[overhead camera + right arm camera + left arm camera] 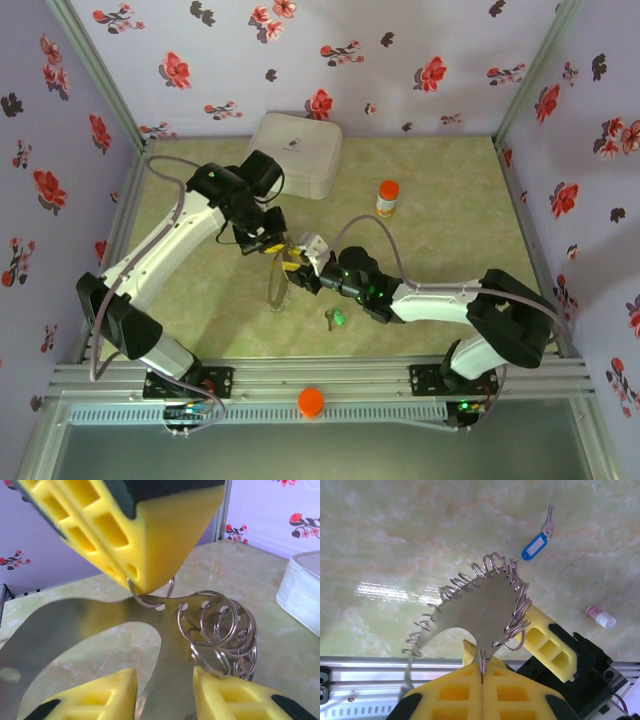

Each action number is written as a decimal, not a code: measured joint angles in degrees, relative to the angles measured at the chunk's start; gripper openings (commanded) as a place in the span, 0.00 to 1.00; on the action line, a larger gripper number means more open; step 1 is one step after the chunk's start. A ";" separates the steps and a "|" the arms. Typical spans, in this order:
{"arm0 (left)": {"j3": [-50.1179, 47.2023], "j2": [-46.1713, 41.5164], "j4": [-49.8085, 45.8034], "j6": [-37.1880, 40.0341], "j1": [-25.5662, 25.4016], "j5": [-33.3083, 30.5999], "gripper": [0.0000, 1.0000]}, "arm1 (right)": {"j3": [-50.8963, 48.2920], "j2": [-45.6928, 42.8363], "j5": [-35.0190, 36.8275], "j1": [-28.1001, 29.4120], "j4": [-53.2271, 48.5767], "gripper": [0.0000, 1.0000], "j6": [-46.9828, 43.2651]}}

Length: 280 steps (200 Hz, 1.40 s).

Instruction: Put the keys on the keyring

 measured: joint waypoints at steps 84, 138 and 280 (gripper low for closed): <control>-17.31 -9.77 10.43 -16.63 1.99 6.58 0.00 | -3.85 0.22 1.22 2.14 9.40 0.27 -10.47; -19.04 -9.90 14.64 -22.10 2.62 10.03 0.00 | -5.99 -3.87 4.85 3.98 8.81 0.30 -17.18; -19.02 -9.14 15.17 -23.12 3.15 11.08 0.00 | -5.46 0.09 8.00 5.18 9.46 0.23 -19.78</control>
